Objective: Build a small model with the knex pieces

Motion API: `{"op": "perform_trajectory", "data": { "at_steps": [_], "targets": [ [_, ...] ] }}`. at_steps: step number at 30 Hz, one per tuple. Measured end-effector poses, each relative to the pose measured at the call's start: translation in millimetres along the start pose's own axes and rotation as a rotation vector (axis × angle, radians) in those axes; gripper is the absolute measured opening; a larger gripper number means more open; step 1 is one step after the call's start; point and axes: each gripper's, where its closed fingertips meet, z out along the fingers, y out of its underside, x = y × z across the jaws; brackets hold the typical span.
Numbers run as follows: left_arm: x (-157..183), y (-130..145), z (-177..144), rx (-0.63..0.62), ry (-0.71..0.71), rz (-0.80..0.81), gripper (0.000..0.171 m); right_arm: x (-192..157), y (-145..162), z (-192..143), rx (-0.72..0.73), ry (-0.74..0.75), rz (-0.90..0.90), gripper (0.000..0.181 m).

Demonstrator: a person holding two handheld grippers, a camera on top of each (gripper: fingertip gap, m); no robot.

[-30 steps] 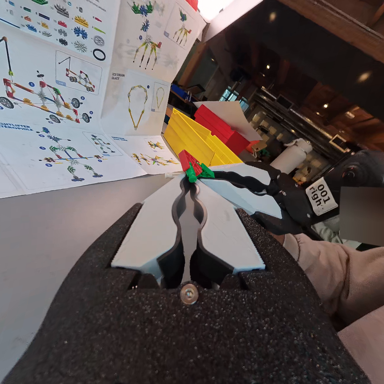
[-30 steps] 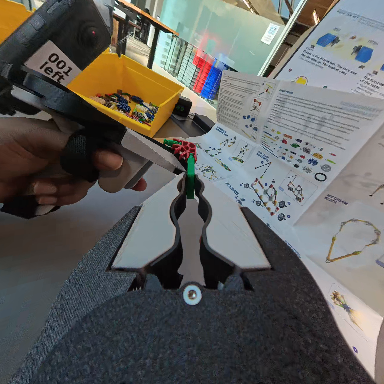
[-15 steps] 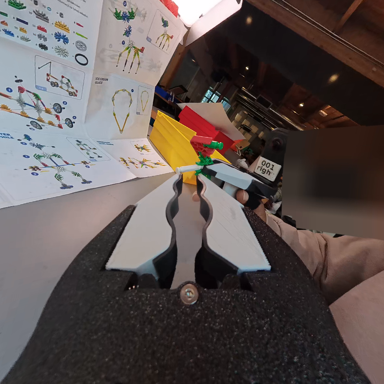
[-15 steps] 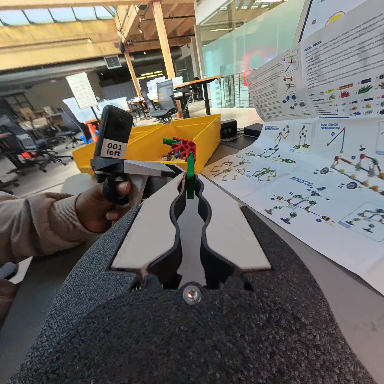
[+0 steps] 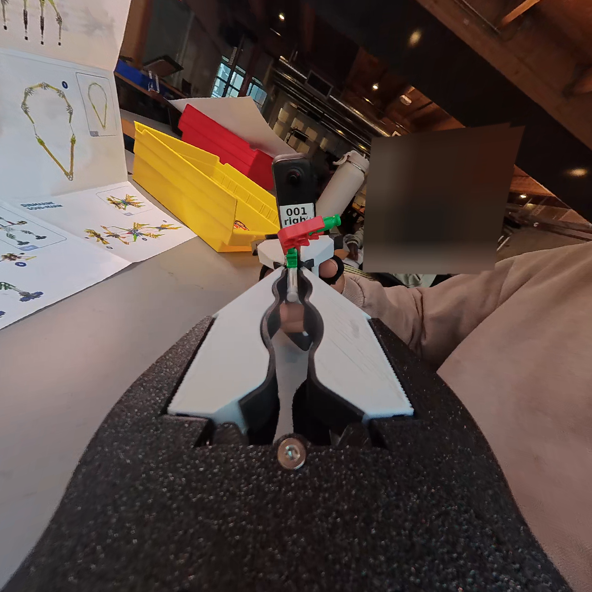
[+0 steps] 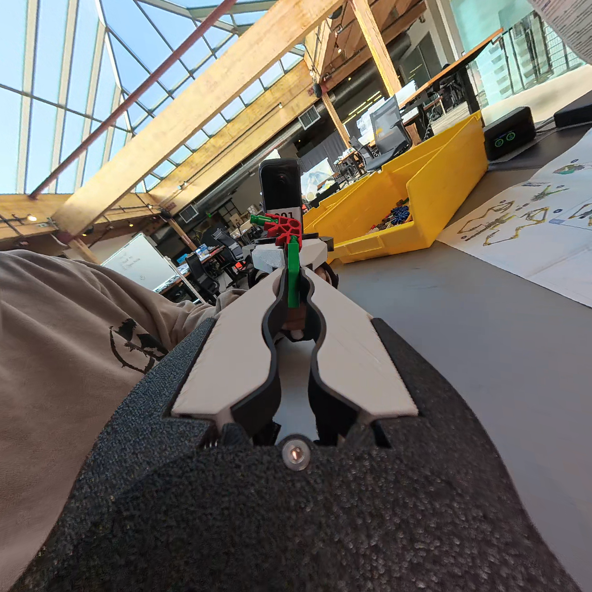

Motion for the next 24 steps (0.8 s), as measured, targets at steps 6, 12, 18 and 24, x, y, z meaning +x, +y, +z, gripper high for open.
{"op": "perform_trajectory", "data": {
  "at_steps": [6, 12, 18, 24],
  "targets": [
    [-27.1, -4.9, -0.7, 0.116, -0.21, -0.017, 0.003, 27.8, -8.3, 3.9, 0.038, 0.285, -0.246, 0.007],
    [-39.5, -24.9, 3.6, 0.262, -0.336, -0.038, 0.003, 38.7, -31.7, 4.9, 0.093, 0.563, -0.54, 0.005],
    [-38.8, -29.7, 8.0, 0.266, -0.407, 0.016, 0.003, 36.4, -37.7, 3.4, 0.043, 0.706, -0.759, 0.004],
    [-34.0, -39.6, 8.4, 0.212, -0.566, 0.186, 0.003, 31.8, -47.0, 5.4, 0.026, 0.823, -0.945, 0.002]
  ]
}}
